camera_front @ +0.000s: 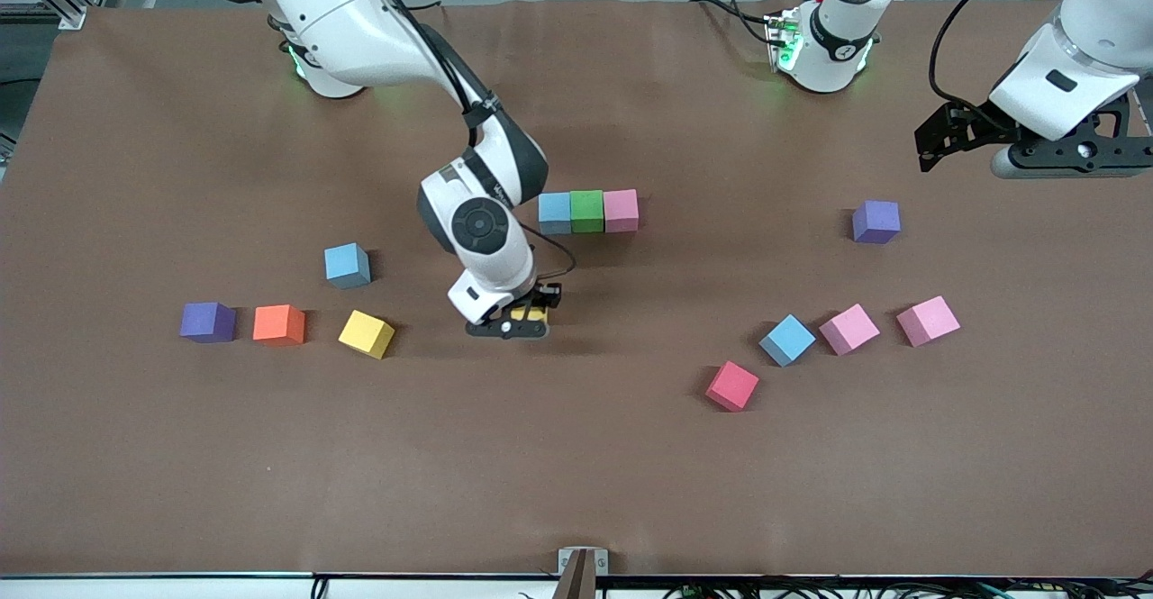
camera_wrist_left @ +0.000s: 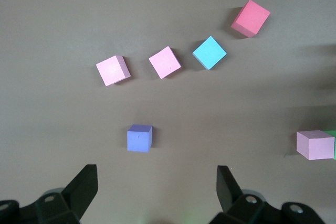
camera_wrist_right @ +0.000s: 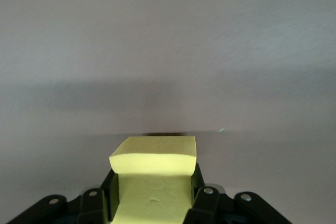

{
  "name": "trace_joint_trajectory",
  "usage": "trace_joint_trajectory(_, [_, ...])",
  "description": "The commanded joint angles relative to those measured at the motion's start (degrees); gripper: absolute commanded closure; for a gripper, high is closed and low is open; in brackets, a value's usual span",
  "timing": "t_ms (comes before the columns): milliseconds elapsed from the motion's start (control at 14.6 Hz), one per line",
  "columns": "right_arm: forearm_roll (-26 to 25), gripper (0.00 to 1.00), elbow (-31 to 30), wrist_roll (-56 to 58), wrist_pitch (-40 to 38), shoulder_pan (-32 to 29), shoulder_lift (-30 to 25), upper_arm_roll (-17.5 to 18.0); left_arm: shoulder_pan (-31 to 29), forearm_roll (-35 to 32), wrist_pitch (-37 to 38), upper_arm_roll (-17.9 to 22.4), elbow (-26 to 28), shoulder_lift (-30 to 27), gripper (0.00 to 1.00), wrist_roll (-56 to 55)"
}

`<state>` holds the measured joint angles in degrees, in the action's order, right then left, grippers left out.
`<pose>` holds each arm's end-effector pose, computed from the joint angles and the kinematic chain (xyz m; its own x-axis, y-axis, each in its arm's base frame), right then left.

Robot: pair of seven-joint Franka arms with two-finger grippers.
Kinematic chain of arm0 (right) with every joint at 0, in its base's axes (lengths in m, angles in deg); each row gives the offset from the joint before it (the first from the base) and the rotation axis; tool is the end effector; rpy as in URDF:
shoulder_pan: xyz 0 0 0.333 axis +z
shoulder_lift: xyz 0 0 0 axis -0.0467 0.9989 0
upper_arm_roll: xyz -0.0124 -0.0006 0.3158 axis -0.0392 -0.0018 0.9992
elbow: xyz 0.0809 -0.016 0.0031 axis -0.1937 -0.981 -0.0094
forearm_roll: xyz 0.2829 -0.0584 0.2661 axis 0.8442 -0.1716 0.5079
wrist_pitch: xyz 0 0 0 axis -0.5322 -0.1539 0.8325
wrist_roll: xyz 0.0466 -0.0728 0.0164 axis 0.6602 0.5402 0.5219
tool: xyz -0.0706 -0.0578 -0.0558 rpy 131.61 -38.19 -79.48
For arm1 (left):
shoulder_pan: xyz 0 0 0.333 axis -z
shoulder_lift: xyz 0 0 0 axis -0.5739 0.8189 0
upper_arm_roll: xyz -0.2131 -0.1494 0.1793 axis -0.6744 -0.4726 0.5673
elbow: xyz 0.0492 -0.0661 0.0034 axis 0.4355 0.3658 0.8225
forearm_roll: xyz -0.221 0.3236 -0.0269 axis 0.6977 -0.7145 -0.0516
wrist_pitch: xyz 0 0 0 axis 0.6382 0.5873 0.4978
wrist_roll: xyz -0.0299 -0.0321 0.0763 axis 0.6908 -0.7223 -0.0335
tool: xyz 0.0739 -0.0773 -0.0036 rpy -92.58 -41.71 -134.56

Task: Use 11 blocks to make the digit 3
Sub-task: 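Carry the yellow block with the right gripper beside the green block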

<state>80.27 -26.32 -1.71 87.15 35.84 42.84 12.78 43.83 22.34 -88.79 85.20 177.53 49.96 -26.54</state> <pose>0.5623 0.4355 0.2402 0.9999 -0.0129 -0.0051 -0.0132 -0.9983 -0.0572 0.5150 -0.0926 0.6197 0.9988 -0.0456 -0.0159 -0.0465 -0.9970 -0.0620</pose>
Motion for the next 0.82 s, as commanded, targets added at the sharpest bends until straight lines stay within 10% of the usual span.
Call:
trace_joint_trajectory(0, [1.4,0.47,-1.4,-1.5,-1.4,2.4,-2.3,0.0,-0.5,0.7,-0.7,-0.2,0.7,-0.4,0.0,0.1])
trace_joint_trajectory(752, [1.3,0.5,-12.1,-3.0,7.9,4.4,-7.2,0.1,-0.3,0.7,-5.2,-0.2,1.3,1.5,0.0,-0.4])
